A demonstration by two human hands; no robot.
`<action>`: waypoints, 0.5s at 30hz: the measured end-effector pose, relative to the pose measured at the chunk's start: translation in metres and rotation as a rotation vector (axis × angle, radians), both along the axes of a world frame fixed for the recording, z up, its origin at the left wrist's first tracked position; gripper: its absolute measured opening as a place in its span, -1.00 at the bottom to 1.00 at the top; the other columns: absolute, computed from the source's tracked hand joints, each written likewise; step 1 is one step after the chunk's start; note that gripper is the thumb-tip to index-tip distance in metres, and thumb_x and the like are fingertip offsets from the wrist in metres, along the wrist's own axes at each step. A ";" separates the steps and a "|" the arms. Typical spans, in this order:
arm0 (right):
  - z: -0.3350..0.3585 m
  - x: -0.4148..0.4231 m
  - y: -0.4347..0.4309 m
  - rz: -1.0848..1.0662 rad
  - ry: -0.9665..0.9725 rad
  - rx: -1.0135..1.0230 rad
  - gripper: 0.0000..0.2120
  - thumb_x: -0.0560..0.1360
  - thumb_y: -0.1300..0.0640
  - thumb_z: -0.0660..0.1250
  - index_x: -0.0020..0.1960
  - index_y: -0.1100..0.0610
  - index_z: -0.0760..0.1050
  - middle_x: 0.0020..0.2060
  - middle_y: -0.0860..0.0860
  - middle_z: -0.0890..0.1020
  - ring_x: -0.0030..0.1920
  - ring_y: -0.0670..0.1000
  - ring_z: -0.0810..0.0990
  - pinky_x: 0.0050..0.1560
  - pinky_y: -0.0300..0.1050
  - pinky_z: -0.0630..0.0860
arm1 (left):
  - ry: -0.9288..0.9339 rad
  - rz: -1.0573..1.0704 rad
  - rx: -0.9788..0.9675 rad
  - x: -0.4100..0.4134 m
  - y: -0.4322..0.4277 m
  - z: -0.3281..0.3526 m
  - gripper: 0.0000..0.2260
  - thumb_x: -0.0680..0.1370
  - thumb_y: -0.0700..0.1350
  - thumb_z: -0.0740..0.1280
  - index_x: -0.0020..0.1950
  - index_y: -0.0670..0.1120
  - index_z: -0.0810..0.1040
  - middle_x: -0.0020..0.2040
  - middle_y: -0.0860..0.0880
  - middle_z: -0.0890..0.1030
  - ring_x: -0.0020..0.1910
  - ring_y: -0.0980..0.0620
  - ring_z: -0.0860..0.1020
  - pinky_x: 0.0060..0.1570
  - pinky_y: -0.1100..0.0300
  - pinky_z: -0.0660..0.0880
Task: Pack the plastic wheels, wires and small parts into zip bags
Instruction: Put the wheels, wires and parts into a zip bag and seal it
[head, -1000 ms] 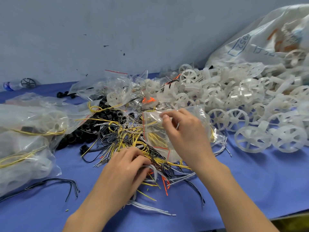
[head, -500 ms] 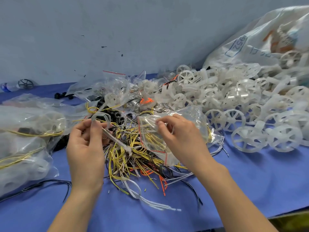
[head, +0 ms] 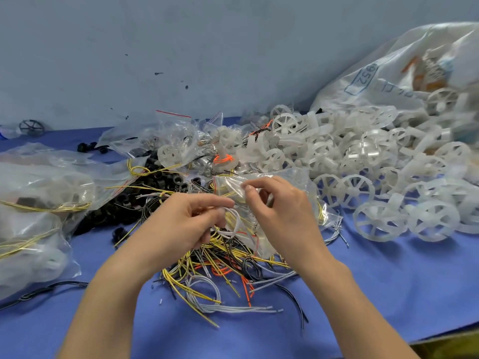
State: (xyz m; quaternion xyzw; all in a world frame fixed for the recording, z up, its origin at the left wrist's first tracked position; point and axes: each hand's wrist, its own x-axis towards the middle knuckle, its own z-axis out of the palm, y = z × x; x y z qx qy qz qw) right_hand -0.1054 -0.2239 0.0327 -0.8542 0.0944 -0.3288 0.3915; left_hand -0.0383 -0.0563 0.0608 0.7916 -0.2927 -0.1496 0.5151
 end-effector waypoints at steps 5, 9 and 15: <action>0.003 -0.006 0.007 0.016 -0.016 -0.086 -0.87 0.56 0.01 0.32 -0.02 -0.02 0.64 -0.19 -0.16 0.53 -0.24 -0.10 0.51 -0.20 -0.04 0.48 | 0.045 -0.065 -0.020 -0.003 -0.030 0.000 -0.82 0.61 -0.20 0.28 -0.08 -0.09 0.68 -0.36 -0.01 0.65 -0.47 0.06 0.58 -0.48 0.28 0.49; 0.002 -0.011 0.012 0.003 0.011 -0.164 -0.85 0.58 -0.03 0.28 0.00 -0.05 0.61 -0.17 -0.15 0.51 -0.23 -0.05 0.52 -0.21 -0.02 0.48 | 0.155 0.005 -0.130 0.001 -0.052 -0.016 -0.77 0.58 -0.33 0.23 -0.19 -0.24 0.63 -0.41 -0.09 0.60 -0.45 0.01 0.54 -0.48 0.24 0.46; 0.003 -0.014 0.014 0.001 0.014 -0.219 -0.82 0.60 -0.05 0.26 0.01 -0.03 0.61 -0.15 -0.11 0.53 -0.20 0.02 0.56 -0.19 0.01 0.52 | 0.540 -0.089 -0.338 0.001 -0.069 -0.035 -0.66 0.63 -0.29 0.14 -0.27 -0.18 0.57 -0.43 -0.08 0.56 -0.43 0.01 0.55 -0.45 0.25 0.47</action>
